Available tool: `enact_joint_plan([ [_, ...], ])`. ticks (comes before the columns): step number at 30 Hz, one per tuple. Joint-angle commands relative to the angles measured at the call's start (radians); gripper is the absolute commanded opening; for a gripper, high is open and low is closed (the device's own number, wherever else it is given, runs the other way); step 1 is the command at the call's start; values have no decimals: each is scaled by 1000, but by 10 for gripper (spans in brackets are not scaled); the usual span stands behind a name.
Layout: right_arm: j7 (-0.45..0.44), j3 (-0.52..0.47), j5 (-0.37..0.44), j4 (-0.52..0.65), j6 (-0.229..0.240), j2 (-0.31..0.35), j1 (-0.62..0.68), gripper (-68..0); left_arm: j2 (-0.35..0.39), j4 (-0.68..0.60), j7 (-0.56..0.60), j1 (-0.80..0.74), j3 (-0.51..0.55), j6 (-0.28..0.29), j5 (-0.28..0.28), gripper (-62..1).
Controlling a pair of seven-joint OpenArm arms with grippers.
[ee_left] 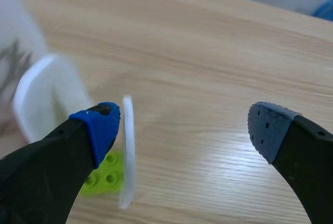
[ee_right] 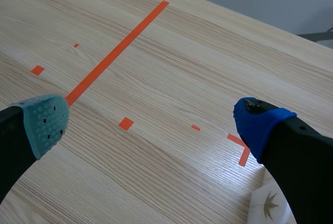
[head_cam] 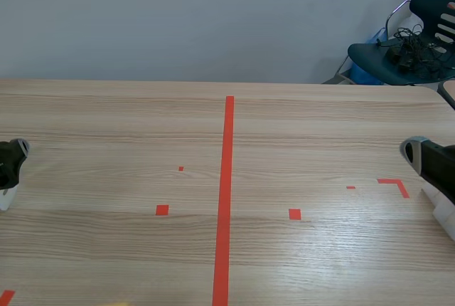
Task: Do the leaf sorting experiment
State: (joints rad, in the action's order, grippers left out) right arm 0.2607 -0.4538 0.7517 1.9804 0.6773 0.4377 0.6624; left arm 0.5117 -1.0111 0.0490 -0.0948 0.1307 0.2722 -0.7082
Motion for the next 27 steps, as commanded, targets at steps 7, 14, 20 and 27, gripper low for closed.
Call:
enact_joint_plan([
  [7, -12, -1, 12, -3, 1, 0, -12, 4, 43, -385, -51, -141, 135, 328, 25, 14],
  [14, -12, -1, 12, -3, 0, 0, -17, 4, 35, -639, -156, -249, 109, 424, 49, 14],
  [20, -12, -1, 12, -3, 1, 0, -17, 4, 34, -663, -154, -299, 52, 424, 122, 14],
  [27, -11, -1, 11, -3, 1, 0, -17, 4, 18, -664, -144, -301, 45, 424, 122, 14],
])
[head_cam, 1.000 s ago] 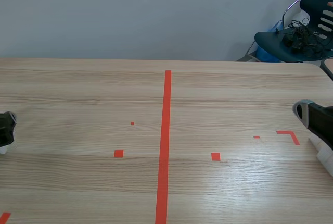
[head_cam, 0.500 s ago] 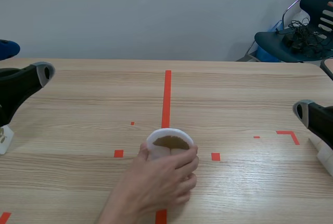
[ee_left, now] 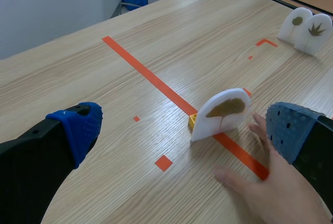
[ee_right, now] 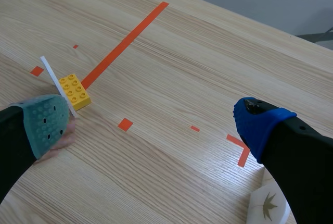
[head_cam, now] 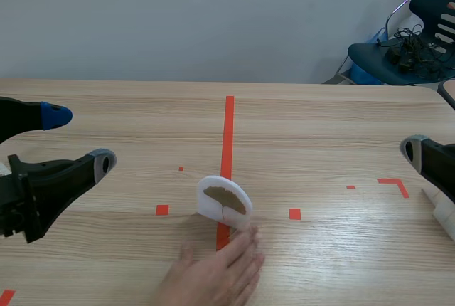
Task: Do the leaf sorting experiment
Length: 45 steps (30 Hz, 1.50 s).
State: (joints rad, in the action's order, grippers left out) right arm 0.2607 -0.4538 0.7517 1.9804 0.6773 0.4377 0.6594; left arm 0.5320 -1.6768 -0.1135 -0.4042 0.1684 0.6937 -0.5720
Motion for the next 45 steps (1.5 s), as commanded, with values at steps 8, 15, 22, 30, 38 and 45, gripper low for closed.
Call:
enact_joint_plan([
  [8, -13, 146, -70, -10, 1, 0, -34, 4, -2, 2, 19, 8, 8, 2, -14, 14],
  [15, -115, 438, -261, -138, 0, -16, -162, 4, -2, 2, 19, 8, 8, 2, -14, 14],
  [22, -243, 671, -497, -422, -67, -150, -366, 4, -2, 2, 19, 8, 8, 2, -14, 14],
  [30, -328, 822, -627, -739, -136, -284, -550, -30, -2, 2, 19, 8, 8, -4, -14, 14],
  [38, -346, 835, -640, -769, -166, -294, -562, -507, -2, 2, 19, 8, 8, -27, -14, 14],
  [45, -352, 765, -640, -711, -153, -293, -552, -642, -2, 2, 19, 8, 8, -27, -14, 14],
])
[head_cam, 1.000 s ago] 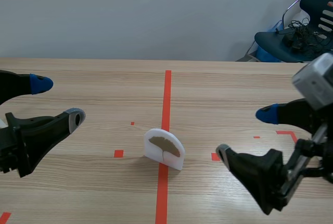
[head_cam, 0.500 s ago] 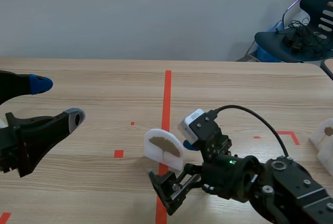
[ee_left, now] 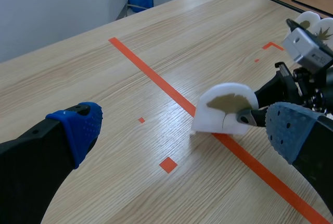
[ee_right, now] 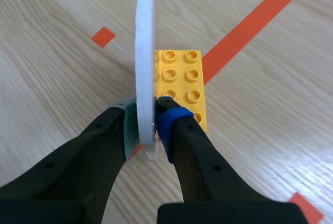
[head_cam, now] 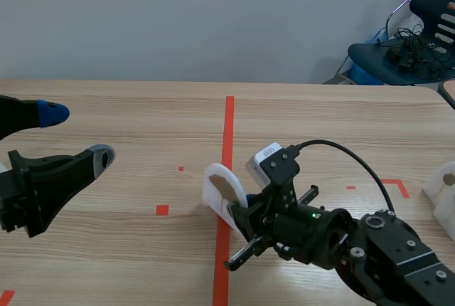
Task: Do the leaf sorting experiment
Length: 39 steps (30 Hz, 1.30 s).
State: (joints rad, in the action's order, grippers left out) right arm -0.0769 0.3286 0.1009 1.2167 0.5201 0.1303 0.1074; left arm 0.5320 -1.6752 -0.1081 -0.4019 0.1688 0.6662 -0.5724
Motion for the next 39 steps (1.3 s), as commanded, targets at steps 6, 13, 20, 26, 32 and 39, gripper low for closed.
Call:
enact_joint_plan([
  [6, 57, -144, 36, 330, 4, 48, 128, -642, -2, 1, 14, 6, 7, 0, -13, 14],
  [13, 124, -401, 180, 566, 3, 69, 369, -642, -2, 1, 14, 6, 7, 0, -13, 14],
  [20, 170, -599, 253, 495, -8, 69, 389, -642, -2, 1, 29, 6, 7, 0, -13, 14],
  [26, 167, -619, 259, 314, -8, 74, 299, -642, -2, 1, 30, 6, 7, 0, -13, 14],
  [32, 158, -668, 258, 136, -95, 95, 209, -642, -2, 2, 33, 6, 7, 0, -13, 14],
  [39, 80, -684, 236, 0, -134, 138, 175, -642, -2, 8, 37, 6, 7, 0, -13, 14],
])
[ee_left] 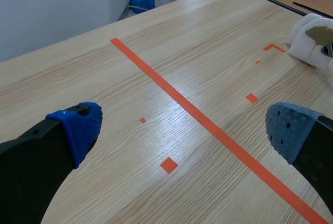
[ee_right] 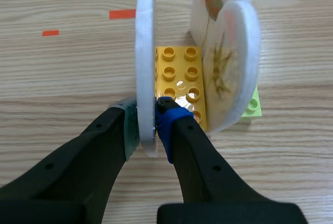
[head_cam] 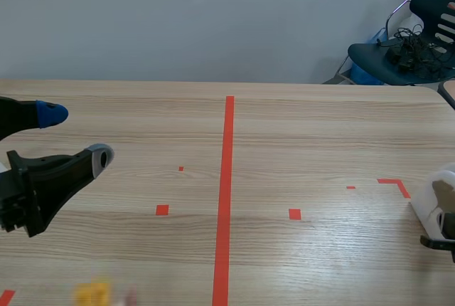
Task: Do the leaf sorting experiment
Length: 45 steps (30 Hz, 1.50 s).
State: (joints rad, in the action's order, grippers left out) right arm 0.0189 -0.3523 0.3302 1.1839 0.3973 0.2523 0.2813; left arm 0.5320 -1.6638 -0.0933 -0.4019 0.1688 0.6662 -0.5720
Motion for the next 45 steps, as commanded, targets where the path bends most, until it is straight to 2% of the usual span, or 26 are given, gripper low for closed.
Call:
enact_joint_plan([
  [1, -18, -3, 6, 30, -17, 17, 2, -641, -2, -3, 23, 6, 7, 0, -14, 14],
  [3, -24, -3, -10, 30, -16, 22, 4, -633, -2, -3, 25, 6, 7, 0, -14, 14],
  [5, -35, -3, -18, 30, -16, 22, 4, -593, -2, -3, 25, 6, 7, -1, -14, 14],
  [9, -66, -3, -35, 32, -6, 25, 4, -409, -2, -3, 25, 6, 7, -2, -14, 14],
  [12, -82, -3, -34, 55, 12, 37, 4, -330, -2, -3, 25, 6, 7, -2, -14, 14],
  [16, -69, -16, -31, 140, 70, 50, 7, -299, -2, -3, 25, 6, 7, -2, -14, 14],
  [18, -42, -29, -28, 197, 114, 50, 7, -295, -2, -3, 25, 6, 7, -2, -14, 14],
  [20, 2, -37, 10, 264, 154, 50, 14, -282, -2, -3, 25, 6, 7, -2, -14, 14],
  [22, 37, -44, 69, 347, 173, 50, 38, -264, -2, -3, 25, 6, 7, -2, -14, 14],
  [25, 79, -52, 105, 481, 173, 50, 87, -256, -2, -3, 25, 6, 7, -2, -14, 14],
  [27, 121, -52, 135, 555, 177, 50, 121, -208, -2, -3, 25, 6, 7, -2, -14, 14],
  [31, 193, -51, 242, 673, 222, 57, 194, -115, -2, -3, 25, 6, 7, -2, -14, 14],
  [33, 213, -43, 280, 721, 224, 74, 229, -63, -2, -3, 24, 6, 7, -2, -14, 14],
  [40, 190, 20, 280, 797, 215, 193, 356, -10, -2, -3, 21, 6, 7, -2, -14, 14],
  [45, 153, 29, 282, 797, 202, 210, 355, 4, -2, -3, 20, 5, 6, -2, -14, 14],
])
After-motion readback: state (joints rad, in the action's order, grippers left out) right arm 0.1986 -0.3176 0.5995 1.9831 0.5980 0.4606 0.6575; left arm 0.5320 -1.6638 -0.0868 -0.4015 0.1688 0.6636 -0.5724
